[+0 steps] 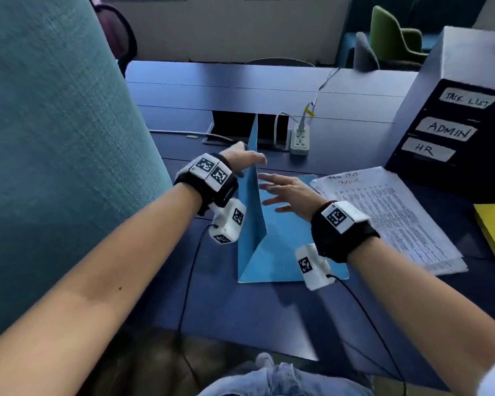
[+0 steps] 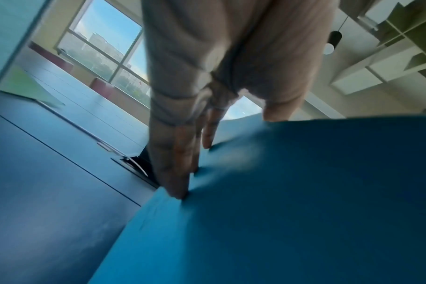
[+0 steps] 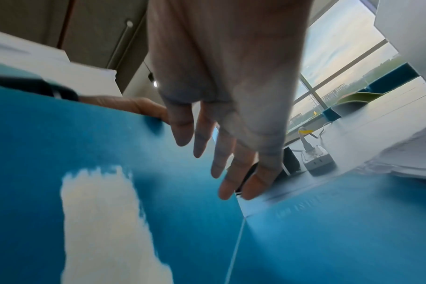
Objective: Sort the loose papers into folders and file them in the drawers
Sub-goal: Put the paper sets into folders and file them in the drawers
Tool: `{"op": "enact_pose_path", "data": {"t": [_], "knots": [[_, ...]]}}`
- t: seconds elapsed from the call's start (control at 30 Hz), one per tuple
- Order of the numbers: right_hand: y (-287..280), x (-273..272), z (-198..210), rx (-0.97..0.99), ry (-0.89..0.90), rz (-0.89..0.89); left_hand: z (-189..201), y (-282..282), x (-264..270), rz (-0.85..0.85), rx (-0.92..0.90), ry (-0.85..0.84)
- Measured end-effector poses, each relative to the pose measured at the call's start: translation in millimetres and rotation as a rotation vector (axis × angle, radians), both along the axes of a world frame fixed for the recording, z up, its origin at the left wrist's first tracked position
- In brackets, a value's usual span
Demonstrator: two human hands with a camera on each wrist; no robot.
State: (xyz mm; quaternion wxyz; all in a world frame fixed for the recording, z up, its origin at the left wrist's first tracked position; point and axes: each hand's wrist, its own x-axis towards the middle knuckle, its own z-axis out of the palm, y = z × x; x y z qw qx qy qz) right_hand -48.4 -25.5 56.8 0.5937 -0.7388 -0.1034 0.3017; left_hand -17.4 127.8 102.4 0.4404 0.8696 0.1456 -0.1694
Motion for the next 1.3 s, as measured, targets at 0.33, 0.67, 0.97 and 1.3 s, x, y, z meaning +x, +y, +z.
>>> {"op": "enact_pose_path", "data": {"t": [0.33, 0.67, 0.97, 1.3], "knots": [[1.7, -18.9, -69.4, -0.616, -0.178, 0.265, 11.6, 69.0, -20.9, 0.110, 0.438, -0.118], [47.2, -52.0, -75.1, -0.716, -0.243, 0.682, 5.6, 61.0, -24.7, -0.037, 0.897, -0.033], [51.4, -52.9, -77.5, -0.769, -0.240, 0.705, 38.8, 33.1, -5.0, -0.034, 1.005, -0.134], [46.8, -51.0, -84.4, -0.792, -0.258, 0.676, 84.7, -13.4, 15.6, -0.155, 0.726, -0.239]]}}
